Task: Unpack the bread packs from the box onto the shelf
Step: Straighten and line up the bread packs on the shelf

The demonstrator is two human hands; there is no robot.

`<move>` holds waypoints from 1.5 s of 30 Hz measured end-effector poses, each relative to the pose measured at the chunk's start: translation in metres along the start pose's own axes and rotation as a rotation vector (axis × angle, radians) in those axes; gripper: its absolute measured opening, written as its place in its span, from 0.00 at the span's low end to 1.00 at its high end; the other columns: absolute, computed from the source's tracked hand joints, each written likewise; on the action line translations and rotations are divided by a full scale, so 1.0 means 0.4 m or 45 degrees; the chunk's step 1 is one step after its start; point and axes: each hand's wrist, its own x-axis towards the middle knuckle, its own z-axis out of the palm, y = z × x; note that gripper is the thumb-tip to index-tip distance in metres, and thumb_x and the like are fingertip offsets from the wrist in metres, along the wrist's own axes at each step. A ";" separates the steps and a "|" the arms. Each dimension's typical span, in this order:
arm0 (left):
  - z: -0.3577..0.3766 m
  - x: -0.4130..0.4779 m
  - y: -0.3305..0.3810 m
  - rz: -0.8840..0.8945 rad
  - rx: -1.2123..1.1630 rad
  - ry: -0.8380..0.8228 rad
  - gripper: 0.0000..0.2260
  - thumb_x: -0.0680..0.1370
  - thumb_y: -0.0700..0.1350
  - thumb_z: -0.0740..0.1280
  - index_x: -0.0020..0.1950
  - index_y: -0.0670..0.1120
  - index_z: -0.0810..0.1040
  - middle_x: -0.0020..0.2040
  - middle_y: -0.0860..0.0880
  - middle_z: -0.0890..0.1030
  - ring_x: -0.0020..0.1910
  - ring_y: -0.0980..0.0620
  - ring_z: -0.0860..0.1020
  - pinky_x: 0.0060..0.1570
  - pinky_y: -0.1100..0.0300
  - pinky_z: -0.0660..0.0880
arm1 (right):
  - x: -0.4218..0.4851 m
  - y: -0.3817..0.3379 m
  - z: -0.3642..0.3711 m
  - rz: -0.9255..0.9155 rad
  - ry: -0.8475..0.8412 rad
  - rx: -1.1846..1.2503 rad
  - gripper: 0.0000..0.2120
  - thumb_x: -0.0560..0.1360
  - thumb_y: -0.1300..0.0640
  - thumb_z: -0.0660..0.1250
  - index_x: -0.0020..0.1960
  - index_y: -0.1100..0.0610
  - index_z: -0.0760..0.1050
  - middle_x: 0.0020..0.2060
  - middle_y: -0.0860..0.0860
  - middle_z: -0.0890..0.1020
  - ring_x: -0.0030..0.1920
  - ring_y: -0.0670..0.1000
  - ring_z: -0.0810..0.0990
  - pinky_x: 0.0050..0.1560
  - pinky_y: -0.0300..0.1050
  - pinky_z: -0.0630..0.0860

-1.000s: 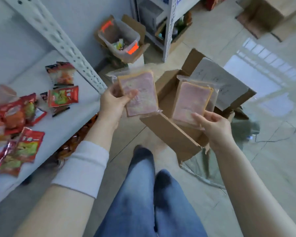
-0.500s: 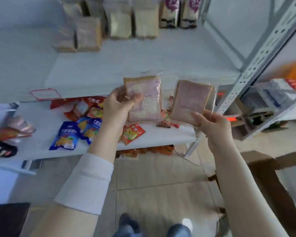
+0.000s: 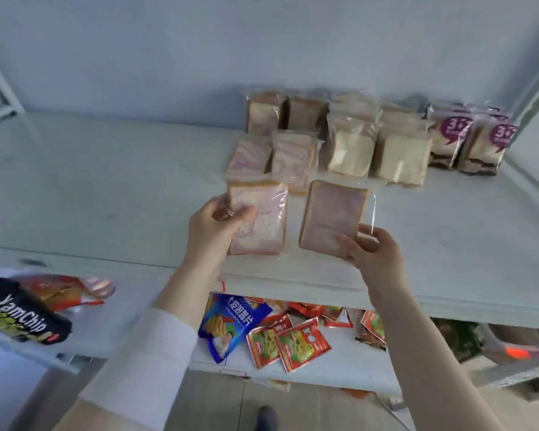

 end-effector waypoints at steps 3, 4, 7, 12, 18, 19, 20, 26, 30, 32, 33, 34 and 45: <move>0.013 0.175 -0.011 0.059 0.027 0.051 0.08 0.69 0.39 0.73 0.44 0.50 0.80 0.35 0.57 0.81 0.33 0.61 0.78 0.38 0.64 0.75 | 0.138 -0.030 0.097 -0.023 -0.001 0.073 0.13 0.70 0.60 0.72 0.50 0.55 0.71 0.44 0.54 0.82 0.37 0.50 0.79 0.50 0.50 0.76; 0.020 0.229 -0.015 0.072 0.051 0.067 0.07 0.70 0.39 0.73 0.45 0.48 0.80 0.34 0.57 0.80 0.30 0.63 0.77 0.37 0.65 0.74 | 0.181 -0.041 0.126 -0.025 0.015 0.062 0.13 0.70 0.60 0.72 0.50 0.56 0.71 0.44 0.54 0.82 0.38 0.51 0.79 0.49 0.49 0.76; 0.035 0.353 -0.040 0.099 0.256 0.091 0.13 0.70 0.42 0.73 0.54 0.45 0.78 0.39 0.54 0.80 0.36 0.60 0.78 0.38 0.68 0.74 | 0.280 -0.046 0.193 -0.012 0.044 -0.110 0.14 0.70 0.55 0.73 0.52 0.57 0.74 0.41 0.50 0.79 0.45 0.53 0.78 0.43 0.44 0.74; 0.048 0.424 -0.085 0.199 0.641 0.113 0.27 0.69 0.51 0.74 0.64 0.43 0.71 0.60 0.47 0.76 0.63 0.47 0.72 0.65 0.57 0.64 | 0.313 -0.047 0.219 -0.042 0.109 -0.549 0.25 0.68 0.50 0.74 0.62 0.55 0.71 0.51 0.49 0.72 0.60 0.56 0.70 0.63 0.54 0.69; 0.028 0.430 -0.089 0.050 0.553 -0.028 0.31 0.71 0.50 0.71 0.70 0.46 0.63 0.69 0.48 0.67 0.70 0.49 0.63 0.68 0.58 0.60 | 0.305 -0.118 0.231 -0.153 0.014 -0.745 0.45 0.68 0.59 0.73 0.75 0.56 0.48 0.70 0.54 0.58 0.70 0.53 0.54 0.69 0.49 0.56; 0.019 0.434 -0.084 0.008 0.508 -0.073 0.31 0.72 0.51 0.70 0.71 0.47 0.62 0.69 0.49 0.66 0.70 0.51 0.63 0.68 0.58 0.60 | 0.305 -0.132 0.233 -0.183 -0.001 -0.777 0.46 0.68 0.58 0.72 0.75 0.55 0.46 0.72 0.53 0.54 0.72 0.53 0.50 0.71 0.49 0.53; 0.010 0.439 -0.074 -0.035 0.464 -0.112 0.30 0.73 0.53 0.69 0.71 0.48 0.62 0.69 0.50 0.66 0.71 0.52 0.62 0.68 0.59 0.60 | 0.306 -0.147 0.235 -0.221 -0.002 -0.813 0.47 0.68 0.57 0.72 0.75 0.54 0.44 0.74 0.52 0.50 0.73 0.52 0.47 0.72 0.50 0.51; -0.006 0.631 -0.018 -0.155 0.226 -0.106 0.24 0.77 0.54 0.63 0.69 0.45 0.64 0.67 0.45 0.70 0.68 0.50 0.68 0.67 0.57 0.62 | 0.333 -0.202 0.323 -0.787 -0.018 -1.287 0.47 0.60 0.30 0.65 0.72 0.50 0.56 0.73 0.59 0.58 0.72 0.57 0.51 0.68 0.58 0.51; 0.057 0.794 -0.023 -0.282 0.379 -0.306 0.14 0.81 0.51 0.56 0.48 0.43 0.74 0.46 0.41 0.75 0.50 0.47 0.73 0.54 0.56 0.69 | 0.381 -0.208 0.433 -0.941 -0.277 -1.620 0.49 0.57 0.29 0.67 0.71 0.53 0.61 0.72 0.60 0.64 0.72 0.60 0.54 0.68 0.63 0.55; 0.077 0.836 -0.045 -0.313 0.399 -0.388 0.22 0.77 0.56 0.60 0.52 0.37 0.77 0.53 0.36 0.78 0.54 0.41 0.77 0.60 0.51 0.72 | 0.396 -0.221 0.461 -0.936 -0.403 -1.676 0.49 0.60 0.31 0.69 0.73 0.53 0.58 0.73 0.59 0.62 0.75 0.60 0.53 0.71 0.58 0.49; 0.082 0.851 -0.055 -0.344 0.403 -0.412 0.26 0.74 0.58 0.62 0.57 0.35 0.76 0.57 0.34 0.78 0.57 0.38 0.77 0.61 0.47 0.73 | 0.402 -0.226 0.469 -0.918 -0.467 -1.647 0.49 0.61 0.33 0.69 0.74 0.53 0.56 0.74 0.56 0.60 0.76 0.59 0.52 0.72 0.54 0.44; 0.084 0.860 -0.060 -0.382 0.383 -0.424 0.29 0.73 0.57 0.64 0.61 0.34 0.73 0.60 0.33 0.76 0.59 0.36 0.76 0.62 0.45 0.72 | 0.407 -0.228 0.475 -0.904 -0.528 -1.613 0.48 0.63 0.35 0.70 0.75 0.53 0.55 0.75 0.54 0.59 0.76 0.58 0.51 0.73 0.51 0.39; 0.038 0.854 -0.051 -0.122 -0.132 -0.502 0.08 0.76 0.33 0.64 0.51 0.44 0.74 0.44 0.51 0.76 0.41 0.58 0.77 0.37 0.70 0.77 | 0.426 -0.230 0.475 -0.931 -0.471 -1.648 0.34 0.57 0.35 0.70 0.59 0.47 0.68 0.73 0.65 0.55 0.73 0.68 0.55 0.70 0.61 0.52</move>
